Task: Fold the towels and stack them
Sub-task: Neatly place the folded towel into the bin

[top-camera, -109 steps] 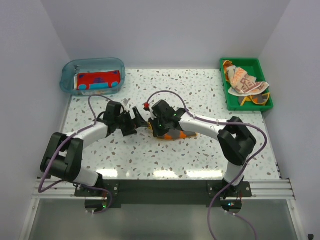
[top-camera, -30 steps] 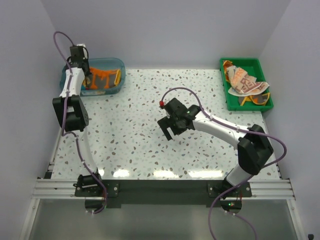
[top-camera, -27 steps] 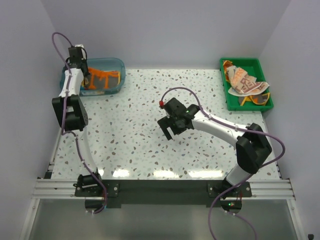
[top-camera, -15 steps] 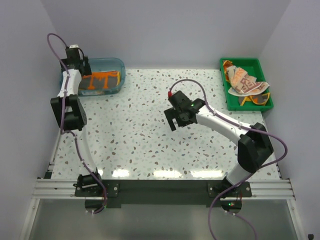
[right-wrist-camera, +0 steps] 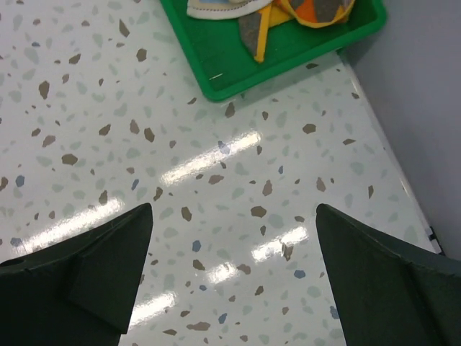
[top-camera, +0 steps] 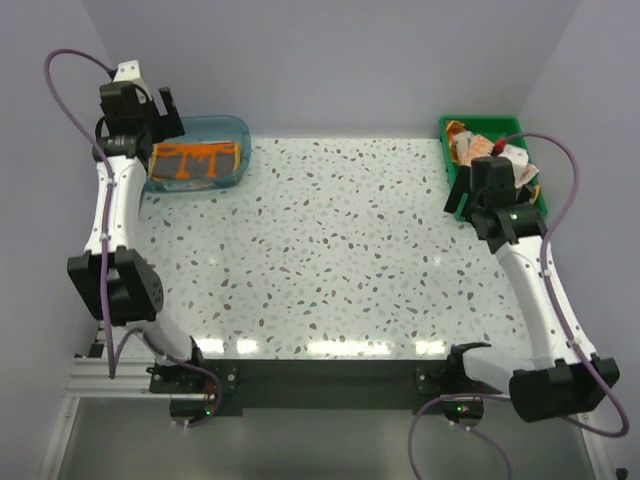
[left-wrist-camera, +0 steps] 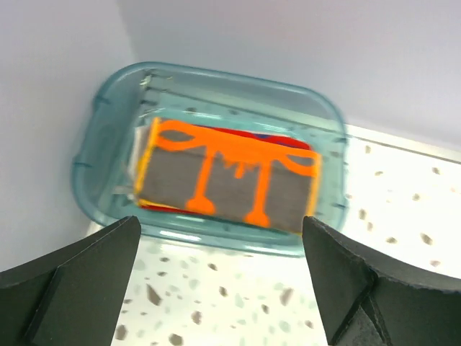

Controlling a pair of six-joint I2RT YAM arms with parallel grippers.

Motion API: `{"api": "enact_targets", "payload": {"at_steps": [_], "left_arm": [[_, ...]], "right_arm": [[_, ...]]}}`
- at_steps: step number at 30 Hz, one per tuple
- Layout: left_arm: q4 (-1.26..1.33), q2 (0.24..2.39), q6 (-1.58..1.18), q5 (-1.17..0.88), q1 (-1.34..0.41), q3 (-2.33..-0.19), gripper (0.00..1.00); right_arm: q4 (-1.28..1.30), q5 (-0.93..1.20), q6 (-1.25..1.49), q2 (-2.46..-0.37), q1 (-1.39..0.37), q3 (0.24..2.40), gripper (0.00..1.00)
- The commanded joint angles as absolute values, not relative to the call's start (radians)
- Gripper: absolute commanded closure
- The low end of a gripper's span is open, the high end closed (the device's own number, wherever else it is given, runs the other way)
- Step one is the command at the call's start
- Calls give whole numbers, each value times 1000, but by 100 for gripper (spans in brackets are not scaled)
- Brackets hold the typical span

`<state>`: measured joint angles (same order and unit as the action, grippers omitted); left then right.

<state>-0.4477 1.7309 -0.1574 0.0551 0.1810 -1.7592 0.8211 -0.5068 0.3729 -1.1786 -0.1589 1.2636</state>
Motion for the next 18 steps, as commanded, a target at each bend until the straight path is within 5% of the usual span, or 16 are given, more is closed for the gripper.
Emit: {"api": "enact_targets", "payload": {"at_steps": [1,11,18], "left_arm": [[-428,1576,-206,-37,114,-1613,0],[-488,1004,-376,-124,12,-1189,0],[-658,620,-364,67,11,-1146,0]], "right_arm": [[833,-535,350,-1095,-115,1235,1],[850,-554,382,-919,-267,1195,1],[939,-644,367,-727,-408,1235,1]]}}
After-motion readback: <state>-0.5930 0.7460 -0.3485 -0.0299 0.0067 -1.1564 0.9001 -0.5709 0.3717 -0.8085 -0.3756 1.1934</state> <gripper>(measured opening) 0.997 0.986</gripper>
